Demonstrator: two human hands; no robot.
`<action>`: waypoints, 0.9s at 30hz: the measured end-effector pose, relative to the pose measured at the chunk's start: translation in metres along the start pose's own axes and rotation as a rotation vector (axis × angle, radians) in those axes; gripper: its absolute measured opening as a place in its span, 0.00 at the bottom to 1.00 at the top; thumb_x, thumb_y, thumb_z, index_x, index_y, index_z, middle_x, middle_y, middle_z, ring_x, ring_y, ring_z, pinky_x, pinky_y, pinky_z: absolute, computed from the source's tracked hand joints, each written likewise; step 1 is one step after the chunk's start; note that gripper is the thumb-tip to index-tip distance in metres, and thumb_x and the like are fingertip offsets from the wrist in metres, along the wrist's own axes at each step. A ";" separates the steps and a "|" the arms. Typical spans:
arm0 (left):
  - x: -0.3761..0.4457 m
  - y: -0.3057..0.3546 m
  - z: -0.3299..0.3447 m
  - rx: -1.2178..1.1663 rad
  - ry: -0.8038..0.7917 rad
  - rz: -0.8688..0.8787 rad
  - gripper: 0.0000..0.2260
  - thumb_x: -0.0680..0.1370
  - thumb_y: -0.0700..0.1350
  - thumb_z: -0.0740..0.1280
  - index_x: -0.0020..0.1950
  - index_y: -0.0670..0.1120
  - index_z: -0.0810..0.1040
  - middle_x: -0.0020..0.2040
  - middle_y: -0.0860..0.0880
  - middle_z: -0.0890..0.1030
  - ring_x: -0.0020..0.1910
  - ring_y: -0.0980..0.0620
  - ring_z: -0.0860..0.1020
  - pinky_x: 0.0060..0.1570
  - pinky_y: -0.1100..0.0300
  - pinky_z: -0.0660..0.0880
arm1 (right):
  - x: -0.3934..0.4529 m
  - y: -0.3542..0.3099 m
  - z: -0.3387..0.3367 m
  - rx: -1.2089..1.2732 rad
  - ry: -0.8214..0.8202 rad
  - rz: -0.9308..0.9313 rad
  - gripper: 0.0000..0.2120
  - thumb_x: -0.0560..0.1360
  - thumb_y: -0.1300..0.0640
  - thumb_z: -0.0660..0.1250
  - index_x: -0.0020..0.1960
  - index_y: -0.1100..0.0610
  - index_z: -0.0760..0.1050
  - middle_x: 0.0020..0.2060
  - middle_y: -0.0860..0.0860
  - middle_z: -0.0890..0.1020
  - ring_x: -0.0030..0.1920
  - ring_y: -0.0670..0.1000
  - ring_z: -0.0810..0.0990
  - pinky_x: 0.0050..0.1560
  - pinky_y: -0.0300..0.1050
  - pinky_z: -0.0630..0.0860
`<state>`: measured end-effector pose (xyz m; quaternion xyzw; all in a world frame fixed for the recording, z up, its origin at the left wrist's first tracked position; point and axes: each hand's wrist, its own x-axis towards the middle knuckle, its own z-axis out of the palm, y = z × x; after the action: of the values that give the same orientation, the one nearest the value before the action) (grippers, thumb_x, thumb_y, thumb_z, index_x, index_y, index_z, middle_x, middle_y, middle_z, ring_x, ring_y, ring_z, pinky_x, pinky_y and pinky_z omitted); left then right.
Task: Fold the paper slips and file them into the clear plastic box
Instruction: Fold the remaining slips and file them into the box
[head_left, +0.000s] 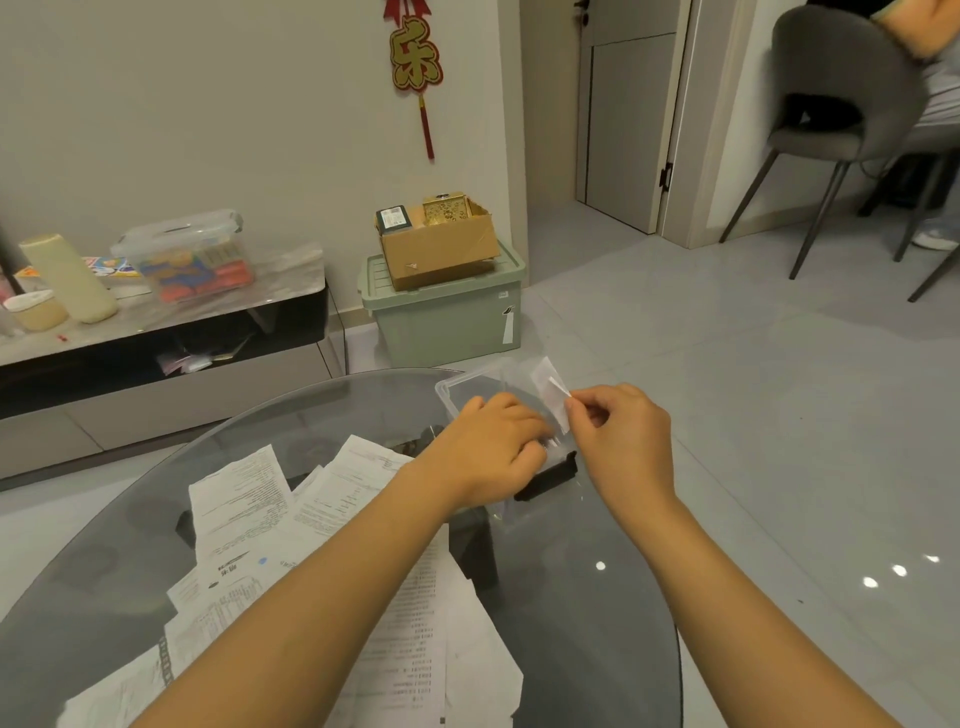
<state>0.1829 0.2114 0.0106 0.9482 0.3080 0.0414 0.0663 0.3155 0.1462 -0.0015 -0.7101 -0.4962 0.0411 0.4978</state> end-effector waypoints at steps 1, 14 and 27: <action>0.001 -0.002 0.000 0.017 -0.006 0.013 0.26 0.74 0.52 0.44 0.66 0.51 0.73 0.66 0.53 0.72 0.63 0.55 0.66 0.58 0.61 0.58 | 0.000 0.000 0.002 -0.010 -0.005 -0.009 0.07 0.76 0.59 0.65 0.46 0.59 0.82 0.40 0.53 0.80 0.40 0.51 0.77 0.43 0.47 0.78; -0.008 -0.009 0.007 0.036 0.037 0.008 0.23 0.75 0.53 0.45 0.53 0.47 0.76 0.51 0.50 0.78 0.51 0.54 0.69 0.48 0.62 0.54 | -0.001 -0.005 0.009 -0.285 -0.086 -0.053 0.07 0.74 0.57 0.66 0.46 0.55 0.83 0.41 0.51 0.79 0.46 0.52 0.75 0.42 0.47 0.75; -0.009 -0.003 0.006 -0.084 0.064 -0.032 0.24 0.74 0.53 0.47 0.67 0.51 0.69 0.58 0.50 0.77 0.58 0.55 0.70 0.65 0.54 0.57 | 0.009 -0.015 0.007 -0.507 -0.331 0.052 0.12 0.76 0.53 0.61 0.48 0.56 0.81 0.47 0.53 0.76 0.44 0.54 0.77 0.41 0.45 0.73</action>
<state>0.1747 0.2080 0.0036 0.9377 0.3231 0.0836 0.0967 0.3064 0.1572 0.0098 -0.8080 -0.5465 0.0439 0.2156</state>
